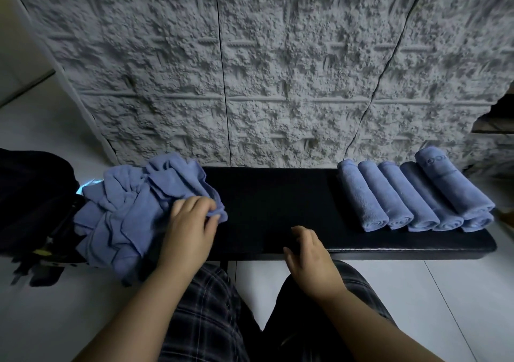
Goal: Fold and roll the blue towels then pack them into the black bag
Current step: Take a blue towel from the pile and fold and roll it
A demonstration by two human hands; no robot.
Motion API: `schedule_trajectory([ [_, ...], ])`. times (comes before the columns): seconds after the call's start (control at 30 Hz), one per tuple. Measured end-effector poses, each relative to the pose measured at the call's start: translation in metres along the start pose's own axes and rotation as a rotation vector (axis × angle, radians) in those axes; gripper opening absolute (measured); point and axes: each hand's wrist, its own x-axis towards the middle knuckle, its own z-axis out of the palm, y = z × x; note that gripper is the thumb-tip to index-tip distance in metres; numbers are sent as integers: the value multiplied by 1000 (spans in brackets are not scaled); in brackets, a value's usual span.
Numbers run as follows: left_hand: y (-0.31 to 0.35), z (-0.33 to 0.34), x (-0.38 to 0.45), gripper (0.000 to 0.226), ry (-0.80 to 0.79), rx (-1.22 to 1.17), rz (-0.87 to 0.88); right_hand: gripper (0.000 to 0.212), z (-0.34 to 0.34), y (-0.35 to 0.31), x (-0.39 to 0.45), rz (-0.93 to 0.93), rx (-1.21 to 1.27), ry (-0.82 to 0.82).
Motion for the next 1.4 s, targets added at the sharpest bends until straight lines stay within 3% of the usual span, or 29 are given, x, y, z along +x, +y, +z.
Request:
schedule_trajectory([
  [0.13, 35, 9, -4, 23, -162, -225, 128, 53, -4, -5, -3, -88, 102, -15],
  [0.23, 57, 22, -16, 18, -271, -303, 178, 53, -10, -11, -6, -162, 199, -27],
  [0.37, 68, 34, -30, 7, -293, -389, 116, 31, -12, -9, -6, -167, 158, -76],
  [0.5, 58, 41, -34, 9, -356, -413, -9, 37, -10, -7, -5, -170, 153, -129],
  [0.67, 52, 45, -36, 8, -404, -328, 21, 33, -6, -9, -5, -227, 86, -134],
  [0.77, 50, 41, -35, 29, -339, -266, 36, 43, -3, -5, -4, -237, 39, -95],
  [0.9, 51, 34, -33, 18, -181, -216, 40, 36, -3, -6, -5, -254, 9, -108],
  [1.0, 57, 24, -29, 10, -186, -358, -60, 39, -9, -15, -6, -262, 55, -142],
  [1.17, 69, 7, -20, 13, -213, -620, -147, 30, -14, -32, -2, -259, 105, -9],
  [1.27, 73, -3, -9, 7, -106, -800, -205, 39, -11, -37, -1, -299, -35, 3],
  [1.33, 76, -16, -1, 22, -19, -861, -189, 41, -13, -41, -1, -308, -65, -17],
  [1.4, 81, -34, 6, 23, 50, -905, -161, 27, -19, -50, -4, -247, 42, -33],
])
